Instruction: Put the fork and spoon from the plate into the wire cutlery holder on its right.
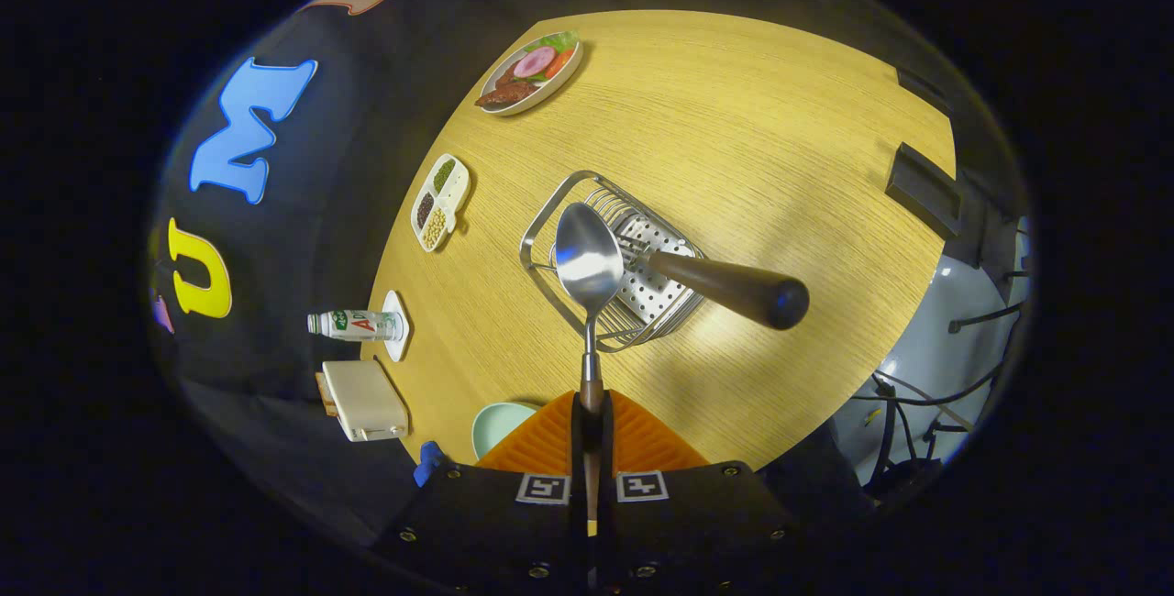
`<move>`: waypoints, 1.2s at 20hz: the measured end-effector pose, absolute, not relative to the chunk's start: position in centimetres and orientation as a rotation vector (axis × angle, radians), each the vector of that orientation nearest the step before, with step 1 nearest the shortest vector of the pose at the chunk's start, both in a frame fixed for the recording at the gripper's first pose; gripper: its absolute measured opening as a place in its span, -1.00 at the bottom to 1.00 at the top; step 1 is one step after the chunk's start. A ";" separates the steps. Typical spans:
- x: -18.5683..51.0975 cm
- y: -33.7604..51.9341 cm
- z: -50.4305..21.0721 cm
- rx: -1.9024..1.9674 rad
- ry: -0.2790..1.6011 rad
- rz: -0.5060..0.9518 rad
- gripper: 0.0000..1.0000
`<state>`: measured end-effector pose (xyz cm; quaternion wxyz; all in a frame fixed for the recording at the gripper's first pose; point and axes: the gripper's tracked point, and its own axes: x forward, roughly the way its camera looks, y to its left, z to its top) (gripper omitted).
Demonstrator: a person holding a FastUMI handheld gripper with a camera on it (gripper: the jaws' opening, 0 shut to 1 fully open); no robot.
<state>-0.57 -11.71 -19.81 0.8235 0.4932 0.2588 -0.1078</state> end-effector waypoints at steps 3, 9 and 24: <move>-0.6 -11.9 -19.8 1.052 0.550 -0.232 -0.91; -0.2 -12.2 -19.6 1.055 0.550 -0.238 -0.91; 0.2 -12.3 -18.5 1.051 0.512 -0.253 0.59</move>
